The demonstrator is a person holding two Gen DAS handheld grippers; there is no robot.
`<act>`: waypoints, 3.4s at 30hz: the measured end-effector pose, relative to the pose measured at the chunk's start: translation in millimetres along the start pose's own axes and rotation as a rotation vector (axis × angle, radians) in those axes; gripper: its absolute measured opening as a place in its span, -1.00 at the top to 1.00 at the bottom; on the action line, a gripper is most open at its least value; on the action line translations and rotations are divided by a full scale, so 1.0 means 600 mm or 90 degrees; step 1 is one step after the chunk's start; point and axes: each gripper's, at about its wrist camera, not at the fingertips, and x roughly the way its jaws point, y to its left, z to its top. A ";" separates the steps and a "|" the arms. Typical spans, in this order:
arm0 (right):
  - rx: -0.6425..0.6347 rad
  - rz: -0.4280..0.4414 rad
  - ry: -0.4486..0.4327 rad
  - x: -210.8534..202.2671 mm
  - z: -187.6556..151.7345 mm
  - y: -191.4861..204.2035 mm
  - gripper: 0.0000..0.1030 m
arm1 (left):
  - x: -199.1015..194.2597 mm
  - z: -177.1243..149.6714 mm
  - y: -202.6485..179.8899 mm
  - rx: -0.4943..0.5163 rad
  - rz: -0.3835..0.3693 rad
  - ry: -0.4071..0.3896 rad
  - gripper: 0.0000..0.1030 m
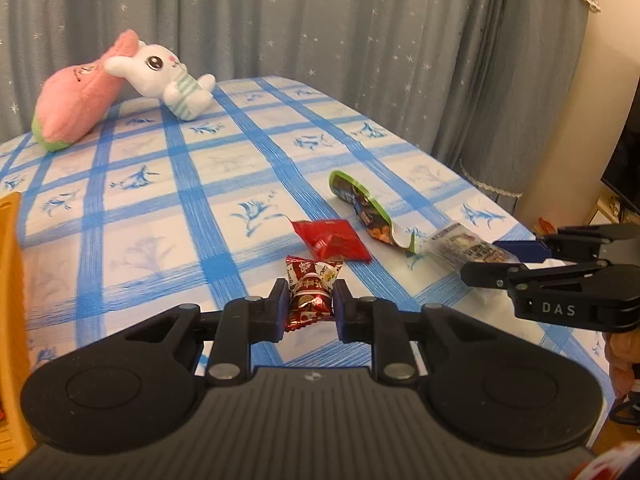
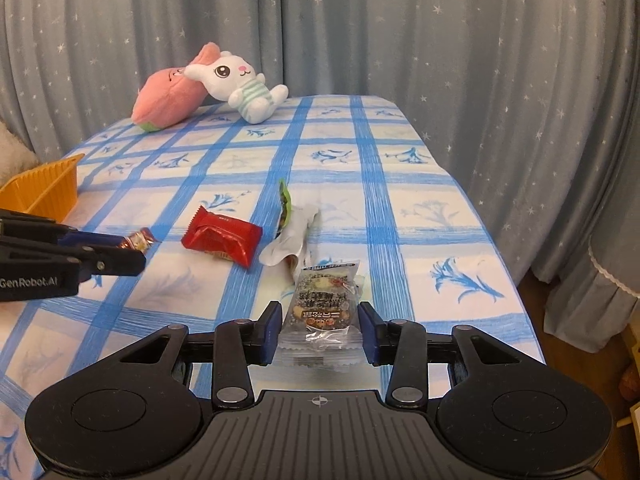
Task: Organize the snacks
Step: 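Carry the red-white candy and clear nut packet over the orange tray, then open the left tool to drop the candy while the right tool drops the nut packet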
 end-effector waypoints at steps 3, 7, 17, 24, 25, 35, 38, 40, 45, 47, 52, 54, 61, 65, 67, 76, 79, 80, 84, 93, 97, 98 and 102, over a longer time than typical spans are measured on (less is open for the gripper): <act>0.004 0.001 -0.010 -0.016 0.004 0.007 0.21 | -0.020 0.004 0.012 -0.009 0.007 -0.011 0.60; -0.004 0.012 -0.033 -0.039 0.024 0.028 0.21 | -0.051 0.007 0.035 -0.025 0.021 -0.027 0.60; -0.037 0.092 -0.093 -0.079 0.107 0.138 0.21 | -0.154 0.015 0.111 -0.083 0.074 -0.076 0.60; -0.069 0.157 -0.114 -0.080 0.163 0.241 0.21 | -0.225 0.010 0.177 -0.104 0.136 -0.103 0.60; -0.073 0.166 -0.116 -0.079 0.171 0.257 0.21 | -0.233 0.007 0.189 -0.109 0.145 -0.104 0.60; -0.097 0.242 -0.116 -0.054 0.211 0.394 0.21 | -0.292 -0.023 0.291 -0.174 0.226 -0.113 0.60; -0.090 0.260 -0.101 -0.033 0.209 0.423 0.21 | -0.297 -0.032 0.310 -0.178 0.240 -0.109 0.60; -0.088 0.271 -0.089 -0.018 0.204 0.441 0.21 | -0.300 -0.039 0.320 -0.185 0.245 -0.105 0.60; -0.104 0.285 -0.060 0.016 0.187 0.470 0.21 | -0.296 -0.058 0.351 -0.216 0.248 -0.093 0.60; -0.098 0.290 -0.046 0.029 0.182 0.473 0.21 | -0.296 -0.064 0.362 -0.227 0.249 -0.090 0.60; -0.091 0.306 -0.026 0.056 0.180 0.487 0.21 | -0.294 -0.075 0.386 -0.244 0.262 -0.079 0.60; -0.094 0.310 -0.022 0.065 0.180 0.495 0.21 | -0.292 -0.077 0.393 -0.249 0.263 -0.074 0.60; -0.075 0.318 0.004 0.094 0.176 0.497 0.21 | -0.277 -0.076 0.401 -0.250 0.263 -0.063 0.60; -0.071 0.323 0.017 0.103 0.176 0.495 0.21 | -0.270 -0.075 0.399 -0.248 0.262 -0.058 0.60; -0.069 0.323 0.019 0.106 0.176 0.495 0.21 | -0.268 -0.074 0.397 -0.247 0.261 -0.057 0.60; -0.059 0.326 0.015 0.104 0.177 0.493 0.21 | -0.263 -0.074 0.397 -0.248 0.262 -0.052 0.60; -0.060 0.327 0.015 0.104 0.177 0.493 0.21 | -0.262 -0.075 0.398 -0.248 0.264 -0.052 0.60; -0.060 0.327 0.015 0.104 0.177 0.493 0.21 | -0.262 -0.075 0.398 -0.248 0.264 -0.051 0.60; -0.062 0.327 0.017 0.106 0.176 0.494 0.21 | -0.256 -0.079 0.404 -0.252 0.276 -0.035 0.35; -0.060 0.325 0.018 0.107 0.176 0.495 0.21 | -0.270 -0.085 0.420 -0.281 0.295 -0.045 0.33; -0.059 0.327 0.016 0.106 0.175 0.496 0.21 | -0.274 -0.085 0.421 -0.286 0.298 -0.048 0.33; -0.059 0.328 0.015 0.105 0.175 0.497 0.21 | -0.274 -0.084 0.421 -0.286 0.298 -0.047 0.33; -0.058 0.329 0.013 0.104 0.174 0.498 0.21 | -0.272 -0.084 0.417 -0.283 0.295 -0.043 0.33</act>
